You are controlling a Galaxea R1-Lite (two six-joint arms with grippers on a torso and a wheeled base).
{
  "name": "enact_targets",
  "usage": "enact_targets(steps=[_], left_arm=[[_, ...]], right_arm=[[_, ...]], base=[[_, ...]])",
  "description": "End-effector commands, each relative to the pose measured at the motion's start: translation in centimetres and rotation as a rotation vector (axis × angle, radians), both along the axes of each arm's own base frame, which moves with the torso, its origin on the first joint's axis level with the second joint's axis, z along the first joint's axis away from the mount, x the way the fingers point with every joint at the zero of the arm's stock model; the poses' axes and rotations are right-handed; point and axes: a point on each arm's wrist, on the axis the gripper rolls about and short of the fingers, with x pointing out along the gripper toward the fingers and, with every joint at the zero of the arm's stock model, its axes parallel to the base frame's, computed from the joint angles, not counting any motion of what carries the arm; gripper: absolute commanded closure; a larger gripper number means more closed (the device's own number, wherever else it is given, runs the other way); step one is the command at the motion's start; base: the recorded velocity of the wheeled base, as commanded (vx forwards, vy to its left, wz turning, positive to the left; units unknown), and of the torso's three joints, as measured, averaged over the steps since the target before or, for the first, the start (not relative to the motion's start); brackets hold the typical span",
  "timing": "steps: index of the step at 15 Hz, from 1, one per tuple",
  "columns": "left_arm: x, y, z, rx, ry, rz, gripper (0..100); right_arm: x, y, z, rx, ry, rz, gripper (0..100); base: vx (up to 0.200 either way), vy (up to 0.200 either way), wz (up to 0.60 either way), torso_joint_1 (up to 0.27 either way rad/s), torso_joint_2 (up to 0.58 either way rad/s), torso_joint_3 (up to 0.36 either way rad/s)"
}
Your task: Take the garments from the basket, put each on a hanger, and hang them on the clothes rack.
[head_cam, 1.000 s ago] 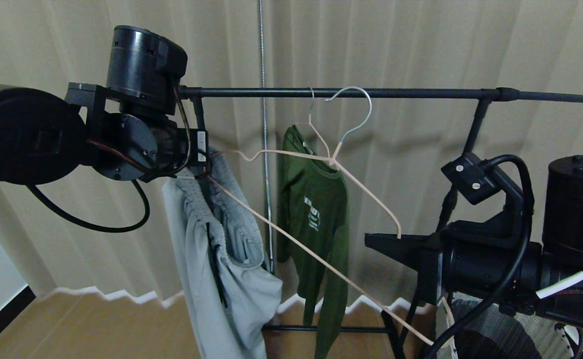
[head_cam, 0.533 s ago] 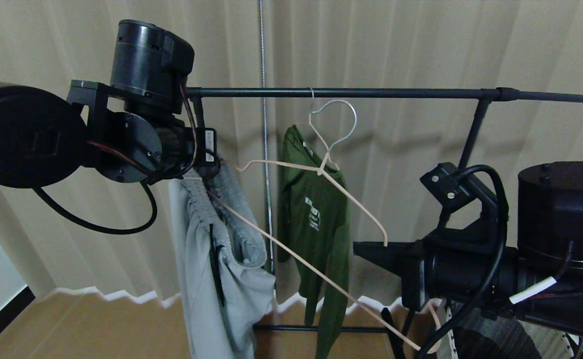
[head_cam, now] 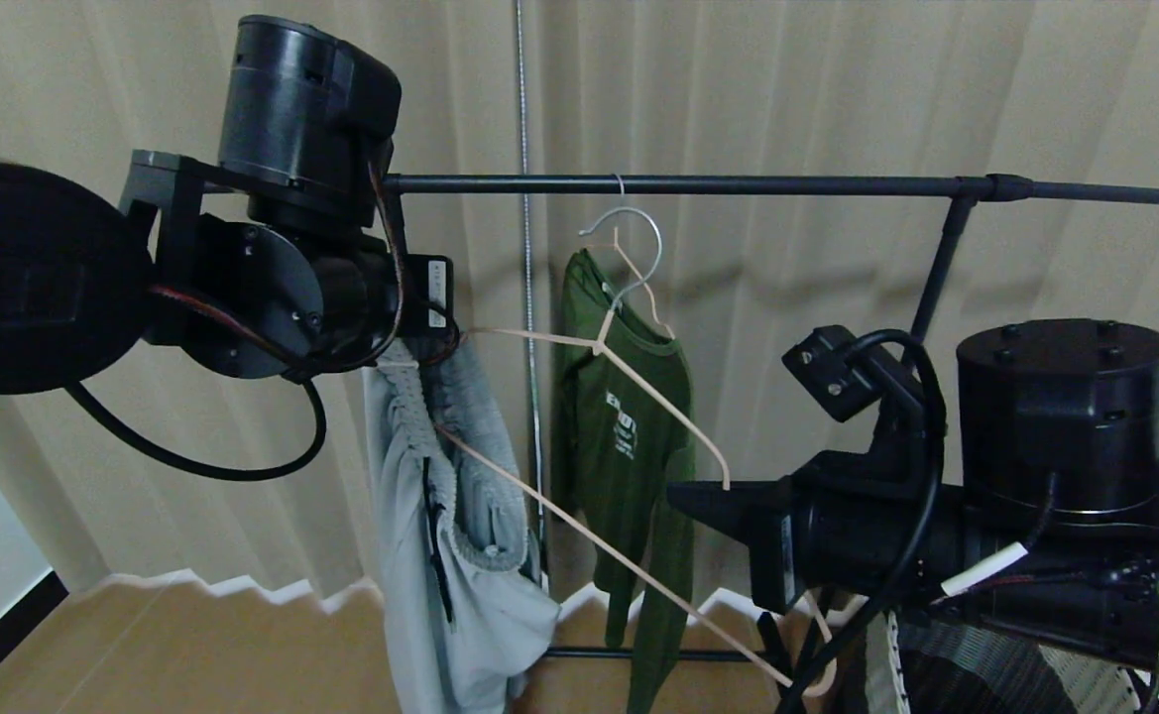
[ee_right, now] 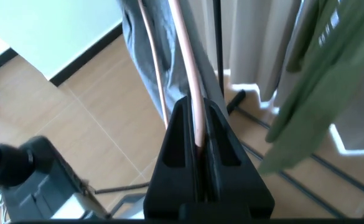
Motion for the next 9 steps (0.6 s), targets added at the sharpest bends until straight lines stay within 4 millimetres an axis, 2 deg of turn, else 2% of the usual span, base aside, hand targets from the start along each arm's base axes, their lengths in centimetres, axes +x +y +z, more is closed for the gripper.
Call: enact_targets(steps=[1, 5, 9], left_arm=[[-1.2, 0.3, 0.7, -0.011, -0.013, -0.013, 100], [-3.0, -0.6, 0.4, -0.018, -0.003, -0.069, 100], [-4.4, -1.5, 0.4, -0.024, 0.002, -0.129, 100]], right_arm=[[1.2, 1.2, -0.7, -0.001, -0.001, -0.002, 100], [2.9, 2.8, -1.1, 0.007, -0.01, -0.004, 100], [3.3, 3.2, -0.9, 0.013, -0.018, -0.005, 100]], base=[[0.0, 0.0, 0.0, 0.0, 0.0, 0.0], [0.0, 0.0, 0.0, 0.0, 0.0, 0.0], [0.0, 0.0, 0.0, 0.0, 0.0, 0.0]])
